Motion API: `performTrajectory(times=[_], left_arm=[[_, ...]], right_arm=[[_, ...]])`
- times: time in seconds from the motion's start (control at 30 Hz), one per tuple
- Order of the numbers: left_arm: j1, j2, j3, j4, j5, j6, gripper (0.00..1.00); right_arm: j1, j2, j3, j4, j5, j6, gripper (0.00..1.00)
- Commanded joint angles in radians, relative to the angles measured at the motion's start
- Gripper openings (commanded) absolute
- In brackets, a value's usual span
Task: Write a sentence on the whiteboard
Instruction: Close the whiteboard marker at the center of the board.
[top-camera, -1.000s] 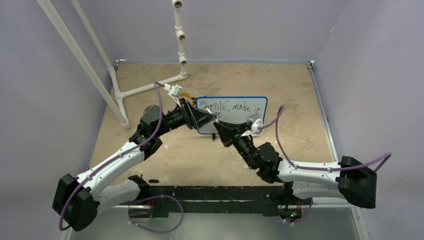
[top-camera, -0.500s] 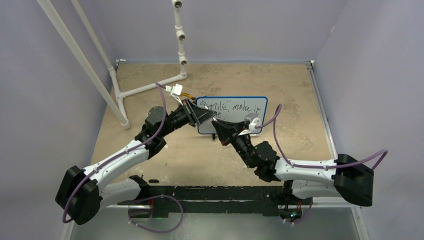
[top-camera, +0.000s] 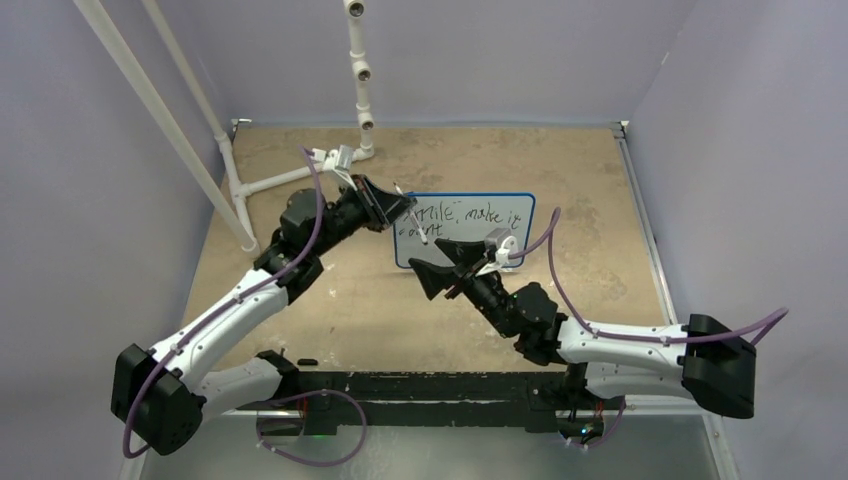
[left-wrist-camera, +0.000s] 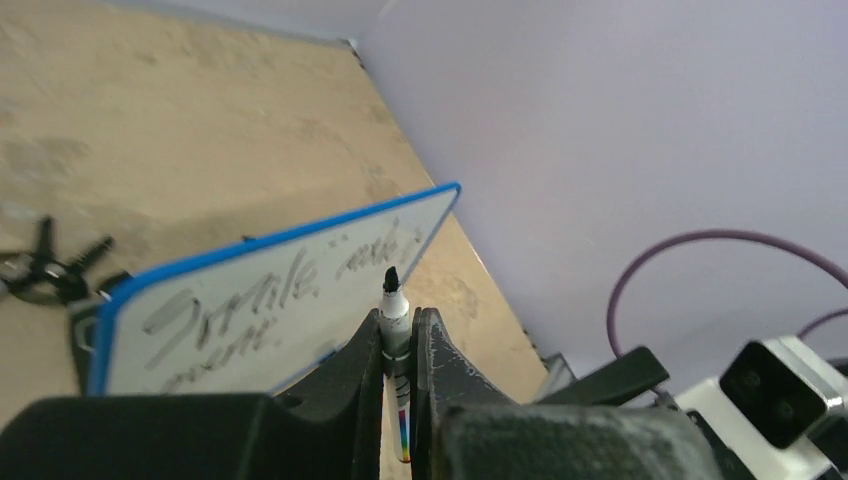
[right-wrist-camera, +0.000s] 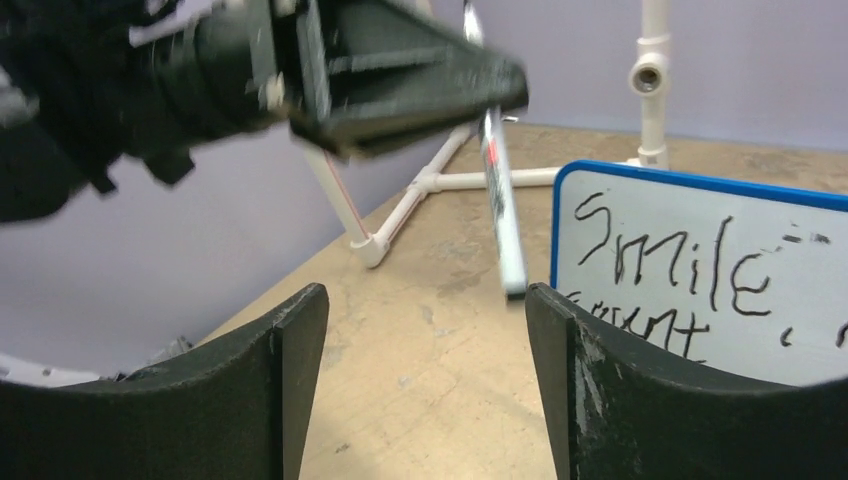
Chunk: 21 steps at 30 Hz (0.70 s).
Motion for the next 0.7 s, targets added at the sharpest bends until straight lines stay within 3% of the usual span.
performTrajectory(times=[0.0,0.23,0.37,0.53,0.67], left_arm=[[0.060,-0.038,0.166,-0.195,-0.057,0.268,0.00],[0.191,-0.092,0.187,-0.251,-0.115,0.441,0.00],[0.208,-0.125,0.136,-0.205,-0.237,0.552,0.00],[0.234,-0.180,0.082,-0.203,-0.345,0.582,0.00],[0.239,-0.206,0.081,-0.219,-0.411,0.597,0.00]], right_arm=[[0.007,-0.029,0.016,-0.096,-0.140,-0.013,0.75],[0.074,0.123,0.123,-0.190,-0.309,-0.020,0.69],[0.142,0.364,0.275,-0.259,-0.335,-0.034,0.62],[0.160,0.662,0.524,-0.372,-0.448,-0.056,0.54],[0.176,0.786,0.630,-0.398,-0.513,-0.125,0.49]])
